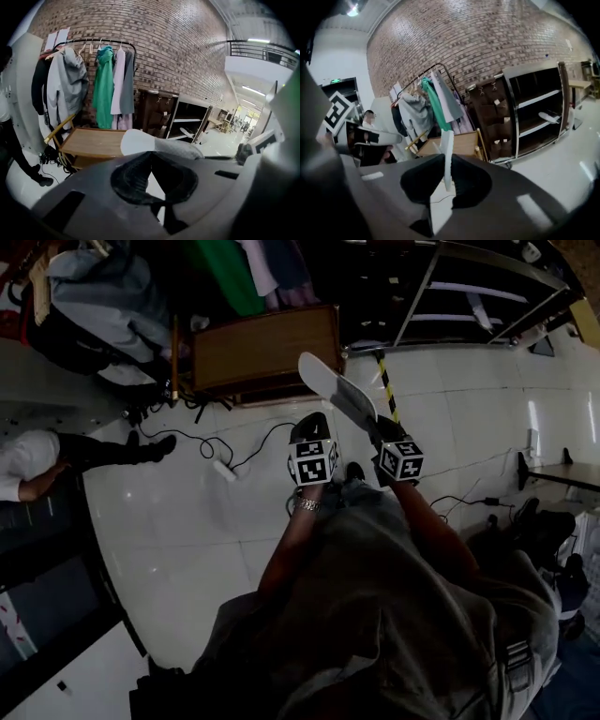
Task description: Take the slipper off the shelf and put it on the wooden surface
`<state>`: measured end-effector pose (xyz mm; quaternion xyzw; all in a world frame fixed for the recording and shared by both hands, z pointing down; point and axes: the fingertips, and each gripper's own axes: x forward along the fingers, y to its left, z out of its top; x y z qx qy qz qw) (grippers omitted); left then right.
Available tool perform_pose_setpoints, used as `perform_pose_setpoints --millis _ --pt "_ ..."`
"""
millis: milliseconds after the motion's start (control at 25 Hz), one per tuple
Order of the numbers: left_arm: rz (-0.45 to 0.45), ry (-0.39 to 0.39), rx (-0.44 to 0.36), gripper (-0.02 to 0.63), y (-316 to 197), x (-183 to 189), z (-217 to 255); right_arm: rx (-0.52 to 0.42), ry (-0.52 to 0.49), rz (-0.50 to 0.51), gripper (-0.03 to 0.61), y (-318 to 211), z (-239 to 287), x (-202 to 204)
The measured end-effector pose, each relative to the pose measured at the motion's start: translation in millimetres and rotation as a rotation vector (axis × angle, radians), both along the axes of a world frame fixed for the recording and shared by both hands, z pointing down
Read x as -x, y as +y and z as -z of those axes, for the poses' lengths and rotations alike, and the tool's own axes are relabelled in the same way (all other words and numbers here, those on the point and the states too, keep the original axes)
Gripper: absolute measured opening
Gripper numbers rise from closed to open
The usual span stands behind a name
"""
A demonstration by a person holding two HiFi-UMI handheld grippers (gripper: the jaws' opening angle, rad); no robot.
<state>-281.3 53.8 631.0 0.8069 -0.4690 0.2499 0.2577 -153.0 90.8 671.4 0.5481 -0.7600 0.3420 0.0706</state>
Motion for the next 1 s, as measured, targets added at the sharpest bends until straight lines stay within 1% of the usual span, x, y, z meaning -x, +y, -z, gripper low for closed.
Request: perform_pose_setpoints --millis 120,160,240,360,480,560,640,720,800,880,1000 --pt "0.008 -0.004 -0.02 0.003 10 10 10 0.055 0.037 0.135 0.04 12 -31 35" --pt "0.017 -0.004 -0.02 0.004 14 14 10 0.083 0.032 0.165 0.04 16 -43 44" --pt "0.049 -0.008 -0.001 0.003 22 26 3 0.157 -0.008 0.163 0.04 20 -73 59" --pt "0.098 -0.006 0.034 0.004 24 39 -16 0.254 -0.031 0.063 0.04 3 -123 58" --pt "0.129 -0.005 0.059 0.003 27 45 -41 0.346 -0.058 -0.106 0.04 -19 -174 41" --pt "0.139 0.006 0.074 0.004 22 48 -63 0.375 -0.109 -0.222 0.04 -44 -207 31" --pt "0.152 0.016 0.09 0.004 21 58 -87 0.381 -0.17 -0.309 0.04 -67 -241 35" --pt "0.178 0.029 0.099 0.004 21 70 -112 0.372 -0.208 -0.363 0.04 -88 -278 44" --pt "0.191 0.037 0.083 0.003 14 74 -141 0.344 -0.189 -0.391 0.04 -115 -315 42" --pt "0.19 0.026 0.066 0.003 5 78 -169 0.315 -0.14 -0.409 0.04 -144 -348 36" --pt "0.206 0.017 0.074 0.004 -3 91 -207 0.308 -0.108 -0.442 0.041 -180 -395 38"
